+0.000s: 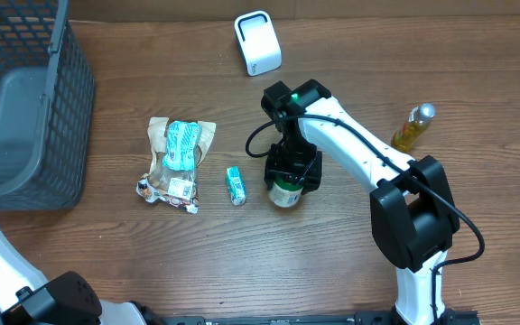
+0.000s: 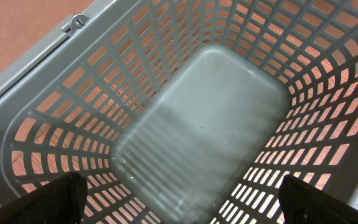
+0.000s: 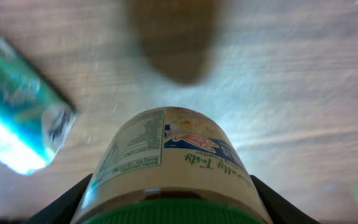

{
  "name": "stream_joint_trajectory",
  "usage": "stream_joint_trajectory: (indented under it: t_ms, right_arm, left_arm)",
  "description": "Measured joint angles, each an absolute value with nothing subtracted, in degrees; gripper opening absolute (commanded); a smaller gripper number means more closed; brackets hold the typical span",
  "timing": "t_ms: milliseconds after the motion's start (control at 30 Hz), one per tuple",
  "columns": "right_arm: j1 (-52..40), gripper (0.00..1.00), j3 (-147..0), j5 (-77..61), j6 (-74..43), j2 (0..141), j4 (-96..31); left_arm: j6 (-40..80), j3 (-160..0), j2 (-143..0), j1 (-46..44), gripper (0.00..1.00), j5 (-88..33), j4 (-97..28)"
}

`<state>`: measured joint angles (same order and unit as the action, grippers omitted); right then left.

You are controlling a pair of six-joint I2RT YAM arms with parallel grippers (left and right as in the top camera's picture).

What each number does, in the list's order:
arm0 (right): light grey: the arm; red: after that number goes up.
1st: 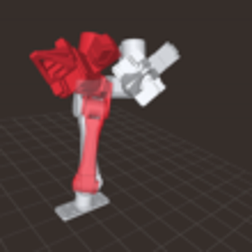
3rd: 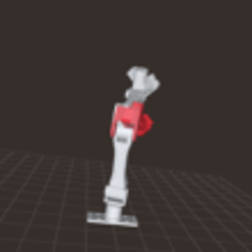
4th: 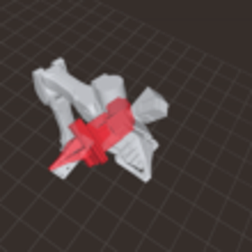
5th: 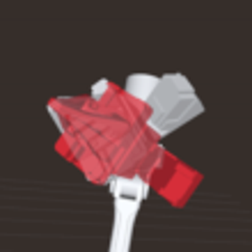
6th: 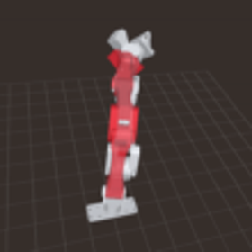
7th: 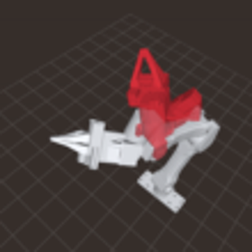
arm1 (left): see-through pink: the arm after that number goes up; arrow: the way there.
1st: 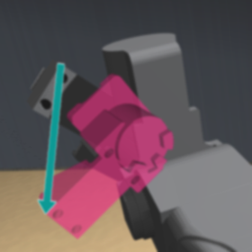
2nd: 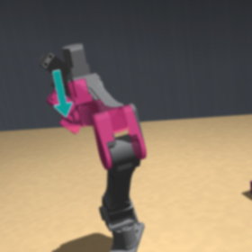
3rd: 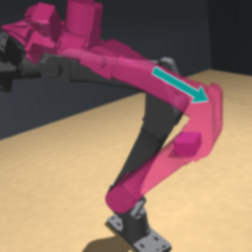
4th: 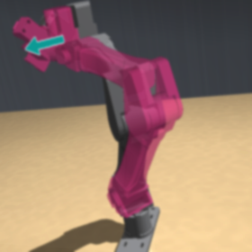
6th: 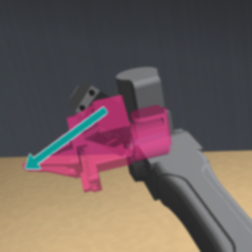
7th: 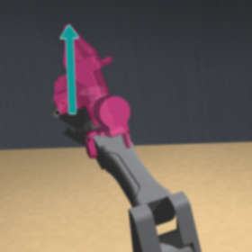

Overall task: Scan the item barcode
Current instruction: 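Lift the green jar and tilt it, rotating its label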

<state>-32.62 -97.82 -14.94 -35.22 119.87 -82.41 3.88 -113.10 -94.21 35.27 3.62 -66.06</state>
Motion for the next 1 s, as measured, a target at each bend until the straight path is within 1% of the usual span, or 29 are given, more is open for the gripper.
stream_joint_trajectory:
  t_ms: [633, 1000]
  right_arm:
    - [-32.6, 0.25, -97.8, -36.0, -35.4, 119.9, -87.5]
    - [-32.6, 0.25, -97.8, -43.8, -35.4, 119.9, -91.4]
  left_arm:
    - [3.9, -113.1, -94.2, 35.3, 1.0, 3.6, -66.1]
    - [3.9, -113.1, -94.2, 35.3, 1.0, 3.6, -66.1]
